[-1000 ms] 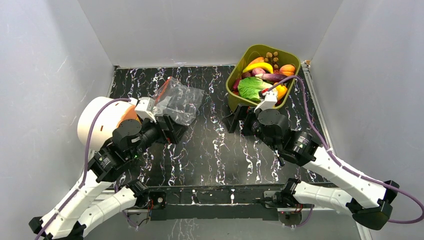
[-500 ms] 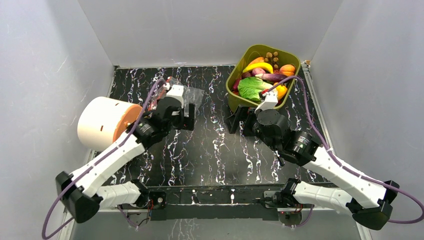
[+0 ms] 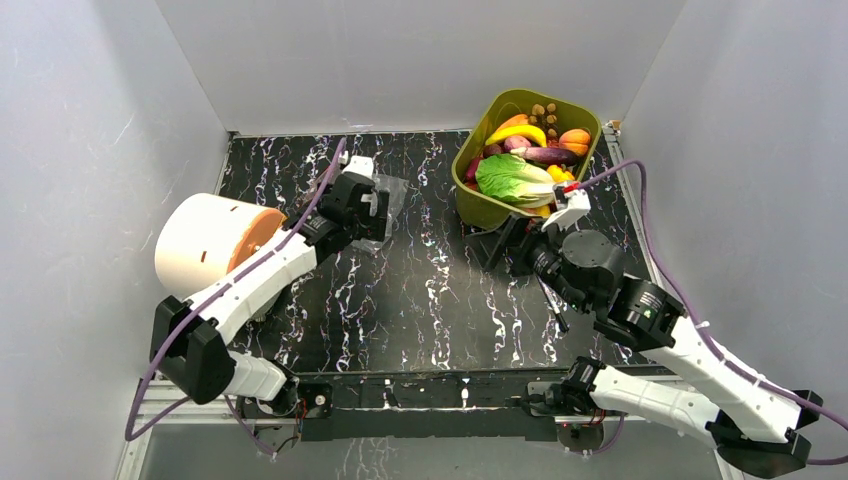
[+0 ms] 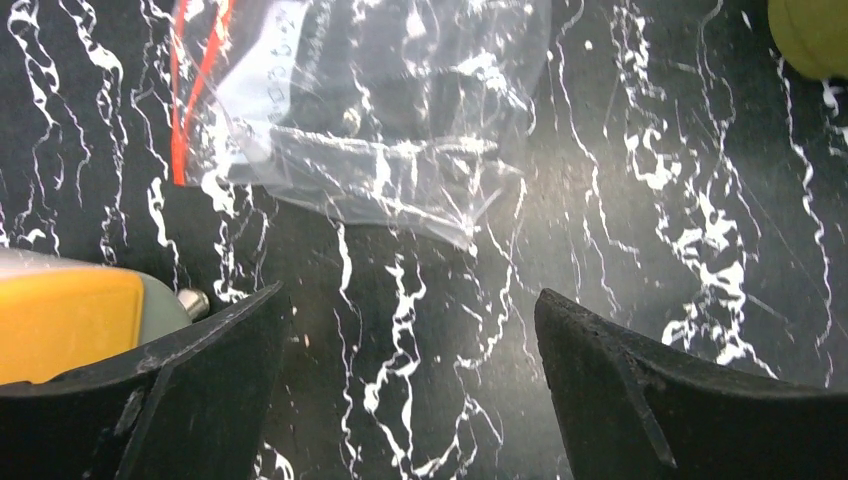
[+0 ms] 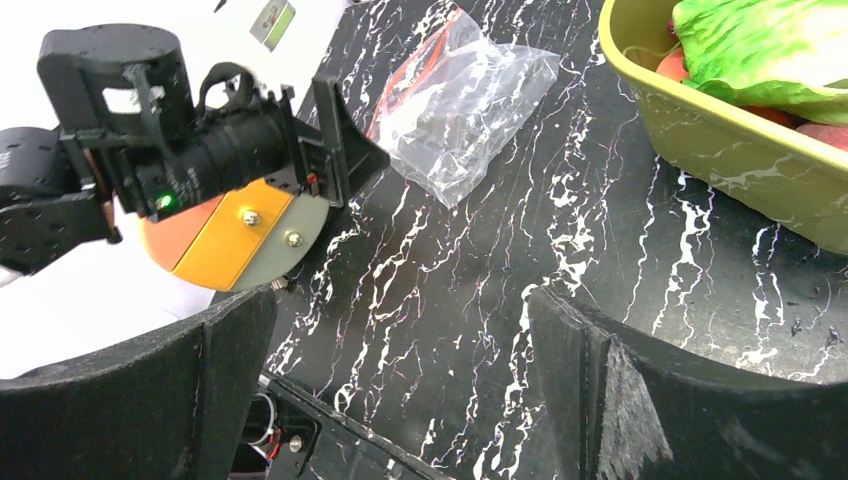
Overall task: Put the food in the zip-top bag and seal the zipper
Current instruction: Pick up the zipper food storage bag at the center of the board.
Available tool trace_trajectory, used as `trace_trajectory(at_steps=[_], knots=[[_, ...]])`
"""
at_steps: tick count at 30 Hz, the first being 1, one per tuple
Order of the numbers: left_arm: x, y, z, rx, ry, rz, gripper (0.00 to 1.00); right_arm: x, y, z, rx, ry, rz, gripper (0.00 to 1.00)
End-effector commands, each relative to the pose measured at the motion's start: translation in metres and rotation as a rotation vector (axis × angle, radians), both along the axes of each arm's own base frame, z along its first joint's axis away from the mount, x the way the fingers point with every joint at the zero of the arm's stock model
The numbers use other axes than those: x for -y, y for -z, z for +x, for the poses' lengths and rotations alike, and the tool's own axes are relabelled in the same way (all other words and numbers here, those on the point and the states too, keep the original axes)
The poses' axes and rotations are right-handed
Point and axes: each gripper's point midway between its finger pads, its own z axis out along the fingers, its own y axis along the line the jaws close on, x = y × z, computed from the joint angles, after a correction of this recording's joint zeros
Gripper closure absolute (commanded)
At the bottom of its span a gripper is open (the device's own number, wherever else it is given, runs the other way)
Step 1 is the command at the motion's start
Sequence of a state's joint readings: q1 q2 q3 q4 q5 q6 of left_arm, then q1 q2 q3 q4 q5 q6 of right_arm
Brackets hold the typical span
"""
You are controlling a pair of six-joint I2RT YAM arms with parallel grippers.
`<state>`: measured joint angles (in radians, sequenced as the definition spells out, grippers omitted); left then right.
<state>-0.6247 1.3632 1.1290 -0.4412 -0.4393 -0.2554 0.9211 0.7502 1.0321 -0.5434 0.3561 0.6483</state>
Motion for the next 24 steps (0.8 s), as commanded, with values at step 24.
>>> trace_trajectory(at_steps=[24], knots=[[0.0, 0.132, 0.066, -0.187, 0.021, 0.062, 0.23, 0.033, -0.005, -0.051, -0.03, -0.08, 0.155, 0.02]])
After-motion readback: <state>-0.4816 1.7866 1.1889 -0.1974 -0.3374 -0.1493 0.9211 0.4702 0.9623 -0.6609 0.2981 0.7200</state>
